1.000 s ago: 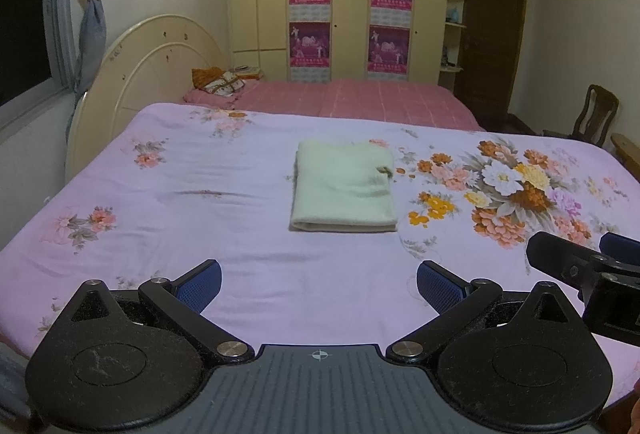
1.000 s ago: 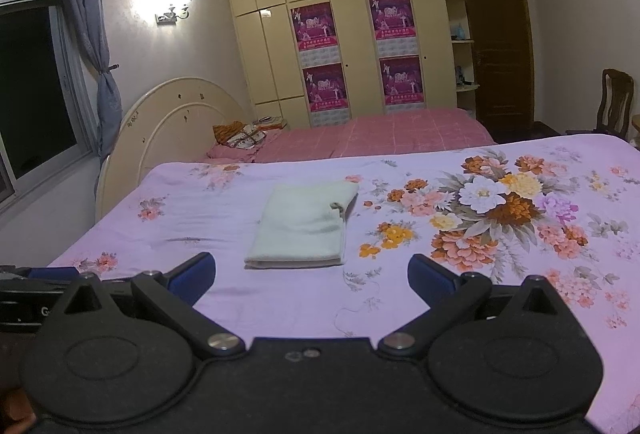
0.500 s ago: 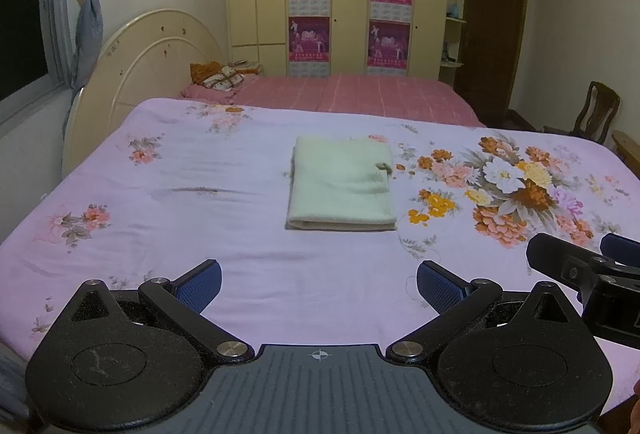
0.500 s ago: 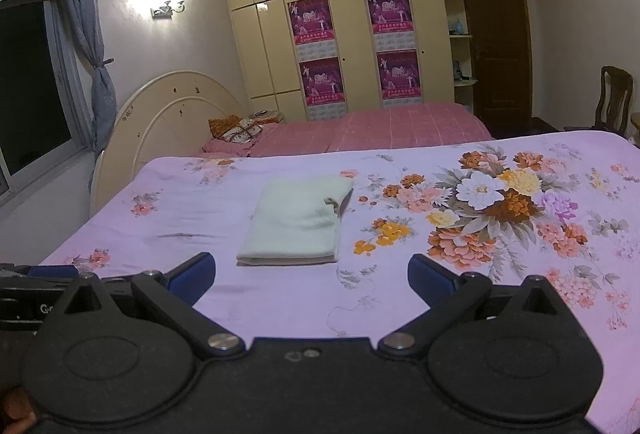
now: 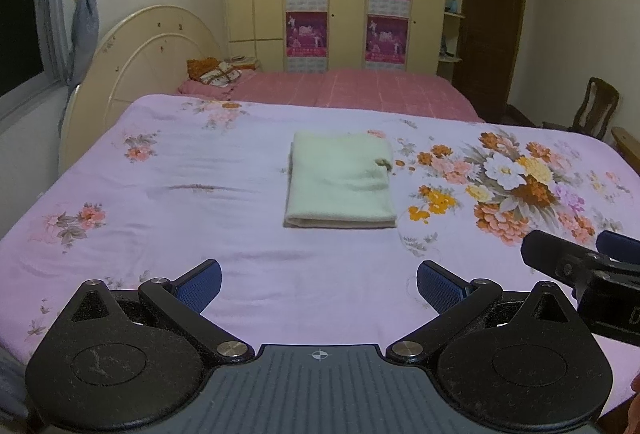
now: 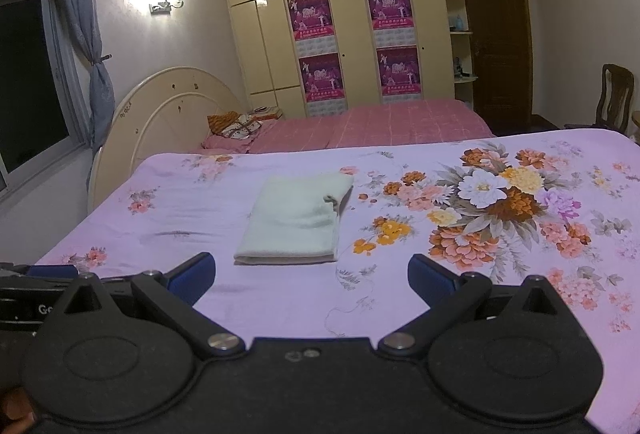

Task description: Fold small clothes

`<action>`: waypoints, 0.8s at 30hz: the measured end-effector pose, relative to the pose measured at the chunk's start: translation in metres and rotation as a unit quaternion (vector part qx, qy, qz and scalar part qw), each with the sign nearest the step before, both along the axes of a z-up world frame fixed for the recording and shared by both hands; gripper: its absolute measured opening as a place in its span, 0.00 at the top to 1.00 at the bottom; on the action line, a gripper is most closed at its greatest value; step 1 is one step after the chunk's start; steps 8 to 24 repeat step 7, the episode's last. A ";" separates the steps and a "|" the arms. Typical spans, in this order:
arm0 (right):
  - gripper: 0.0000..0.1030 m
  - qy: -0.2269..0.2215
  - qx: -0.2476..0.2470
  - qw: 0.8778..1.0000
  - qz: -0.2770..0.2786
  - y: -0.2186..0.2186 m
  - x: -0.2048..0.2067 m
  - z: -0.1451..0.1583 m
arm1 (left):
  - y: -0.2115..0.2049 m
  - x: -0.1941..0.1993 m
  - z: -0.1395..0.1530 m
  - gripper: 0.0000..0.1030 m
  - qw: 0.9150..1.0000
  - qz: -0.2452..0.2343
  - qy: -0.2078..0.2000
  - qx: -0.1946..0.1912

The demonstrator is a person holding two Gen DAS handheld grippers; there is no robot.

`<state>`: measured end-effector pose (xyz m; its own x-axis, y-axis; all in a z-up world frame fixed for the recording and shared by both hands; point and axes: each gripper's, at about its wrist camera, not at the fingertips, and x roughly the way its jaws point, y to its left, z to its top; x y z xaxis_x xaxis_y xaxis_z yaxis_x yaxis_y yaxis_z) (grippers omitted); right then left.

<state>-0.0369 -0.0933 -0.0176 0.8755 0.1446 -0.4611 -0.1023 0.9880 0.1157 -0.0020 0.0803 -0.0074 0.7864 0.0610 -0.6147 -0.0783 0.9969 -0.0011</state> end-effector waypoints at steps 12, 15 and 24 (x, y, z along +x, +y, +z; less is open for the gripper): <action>0.01 0.005 0.000 1.000 0.001 0.000 0.010 -0.003 | 0.000 0.003 -0.003 0.00 1.000 -0.007 -0.009 0.015; 0.01 0.005 0.000 1.000 0.001 0.000 0.010 -0.003 | 0.000 0.003 -0.003 0.00 1.000 -0.007 -0.009 0.015; 0.01 0.005 0.000 1.000 0.001 0.000 0.010 -0.003 | 0.000 0.003 -0.003 0.00 1.000 -0.007 -0.009 0.015</action>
